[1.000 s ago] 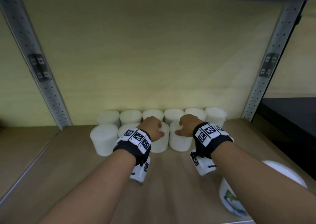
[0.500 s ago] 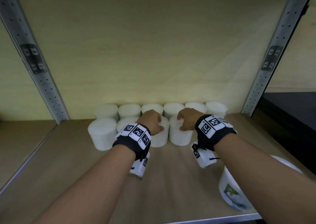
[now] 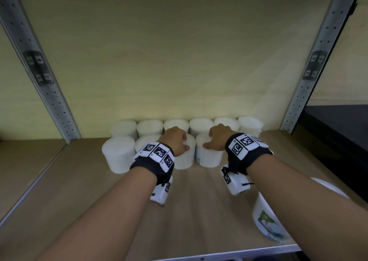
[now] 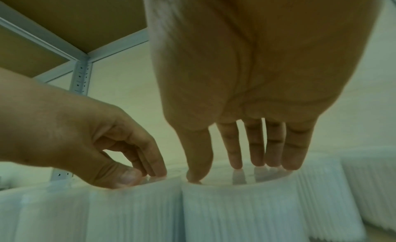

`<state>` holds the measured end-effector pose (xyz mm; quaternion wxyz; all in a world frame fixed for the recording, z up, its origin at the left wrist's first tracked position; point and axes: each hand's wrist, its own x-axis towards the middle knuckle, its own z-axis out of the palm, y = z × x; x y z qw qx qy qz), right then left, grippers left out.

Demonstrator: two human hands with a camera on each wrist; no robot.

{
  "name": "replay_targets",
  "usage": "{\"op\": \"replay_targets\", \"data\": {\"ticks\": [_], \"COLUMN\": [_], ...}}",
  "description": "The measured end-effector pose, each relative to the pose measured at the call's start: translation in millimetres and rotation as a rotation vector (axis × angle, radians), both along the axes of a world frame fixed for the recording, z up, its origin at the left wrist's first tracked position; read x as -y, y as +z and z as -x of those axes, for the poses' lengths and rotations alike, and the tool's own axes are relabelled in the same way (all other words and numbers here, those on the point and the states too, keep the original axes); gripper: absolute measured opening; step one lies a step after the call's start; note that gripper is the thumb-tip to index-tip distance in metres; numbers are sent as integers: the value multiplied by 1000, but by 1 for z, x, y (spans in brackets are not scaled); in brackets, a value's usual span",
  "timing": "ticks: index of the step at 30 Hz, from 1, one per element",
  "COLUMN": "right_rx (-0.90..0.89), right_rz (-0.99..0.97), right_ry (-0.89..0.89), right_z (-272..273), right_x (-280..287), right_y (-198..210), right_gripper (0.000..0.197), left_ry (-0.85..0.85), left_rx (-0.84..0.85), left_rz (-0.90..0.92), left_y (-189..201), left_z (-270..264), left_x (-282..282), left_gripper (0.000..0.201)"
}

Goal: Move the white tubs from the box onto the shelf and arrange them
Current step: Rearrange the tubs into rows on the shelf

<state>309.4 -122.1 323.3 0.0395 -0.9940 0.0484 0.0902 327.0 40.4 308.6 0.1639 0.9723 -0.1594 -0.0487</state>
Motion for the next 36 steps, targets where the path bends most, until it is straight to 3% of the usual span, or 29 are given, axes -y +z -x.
{"op": "replay_targets", "data": {"ticks": [15, 19, 21, 26, 36], "right_rx": [-67, 34, 83, -8, -32], "right_rz": [-140, -205, -186, -40, -61], "right_ry": [83, 76, 48, 29, 73], "right_z": [2, 0, -2, -3, -1], "right_x": [9, 8, 7, 3, 6], "right_y": [7, 8, 7, 3, 5], "right_gripper": [52, 45, 48, 61, 56], "left_ry": [-10, -10, -11, -14, -15], "left_rx": [3, 0, -1, -5, 2], "left_rz": [-8, -4, -5, -6, -3], "left_y": [-1, -2, -2, -2, -3], "left_z": [1, 0, 0, -1, 0], "left_x": [0, -1, -1, 0, 0], "left_gripper": [46, 45, 45, 46, 44]}}
